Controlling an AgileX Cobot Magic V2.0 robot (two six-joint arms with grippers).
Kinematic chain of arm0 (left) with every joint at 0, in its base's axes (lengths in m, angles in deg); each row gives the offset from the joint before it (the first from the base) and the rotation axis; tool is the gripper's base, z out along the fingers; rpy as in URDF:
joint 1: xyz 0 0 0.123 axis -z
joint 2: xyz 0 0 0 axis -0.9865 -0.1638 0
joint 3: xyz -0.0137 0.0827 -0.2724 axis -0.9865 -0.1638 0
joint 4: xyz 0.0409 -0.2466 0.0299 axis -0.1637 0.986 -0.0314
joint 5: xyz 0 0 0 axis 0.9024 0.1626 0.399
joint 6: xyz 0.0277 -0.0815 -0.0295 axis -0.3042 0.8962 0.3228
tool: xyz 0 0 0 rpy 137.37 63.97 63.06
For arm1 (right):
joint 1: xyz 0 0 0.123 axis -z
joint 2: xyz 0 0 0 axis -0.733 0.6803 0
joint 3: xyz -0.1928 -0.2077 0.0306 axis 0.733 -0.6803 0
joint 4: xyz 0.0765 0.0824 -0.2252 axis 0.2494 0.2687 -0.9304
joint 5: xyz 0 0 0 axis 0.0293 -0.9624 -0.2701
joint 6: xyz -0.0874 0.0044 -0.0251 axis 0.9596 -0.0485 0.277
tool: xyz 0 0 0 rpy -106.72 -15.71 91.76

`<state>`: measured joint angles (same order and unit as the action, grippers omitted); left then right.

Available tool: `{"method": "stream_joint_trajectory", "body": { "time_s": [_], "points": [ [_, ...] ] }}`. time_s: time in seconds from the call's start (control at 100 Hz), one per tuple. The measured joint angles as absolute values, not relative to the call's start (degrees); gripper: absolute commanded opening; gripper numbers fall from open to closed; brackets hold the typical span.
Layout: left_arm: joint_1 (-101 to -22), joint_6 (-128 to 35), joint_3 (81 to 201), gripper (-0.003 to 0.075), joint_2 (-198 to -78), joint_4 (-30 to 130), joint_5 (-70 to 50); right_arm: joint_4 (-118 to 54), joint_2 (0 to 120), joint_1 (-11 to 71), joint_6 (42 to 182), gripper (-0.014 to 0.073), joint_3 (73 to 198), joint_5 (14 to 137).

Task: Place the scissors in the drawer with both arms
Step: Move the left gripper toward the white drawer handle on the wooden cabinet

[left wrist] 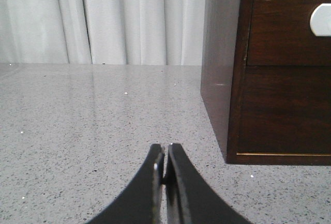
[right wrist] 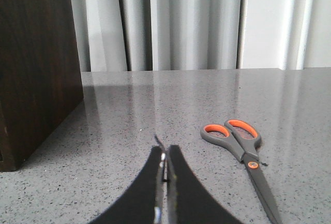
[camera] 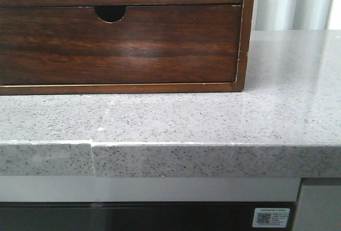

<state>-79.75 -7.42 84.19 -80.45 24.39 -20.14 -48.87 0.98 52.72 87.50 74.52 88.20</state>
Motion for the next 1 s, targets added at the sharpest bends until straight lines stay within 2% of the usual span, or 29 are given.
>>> {"method": "stream_joint_trajectory", "body": {
  "time_s": [1.0],
  "points": [
    [-79.75,-7.42,84.19,-0.0020,-80.45,25.14,-20.52,-48.87,0.98,52.72,87.50,-0.0069,74.53,86.47]
  ]
}}
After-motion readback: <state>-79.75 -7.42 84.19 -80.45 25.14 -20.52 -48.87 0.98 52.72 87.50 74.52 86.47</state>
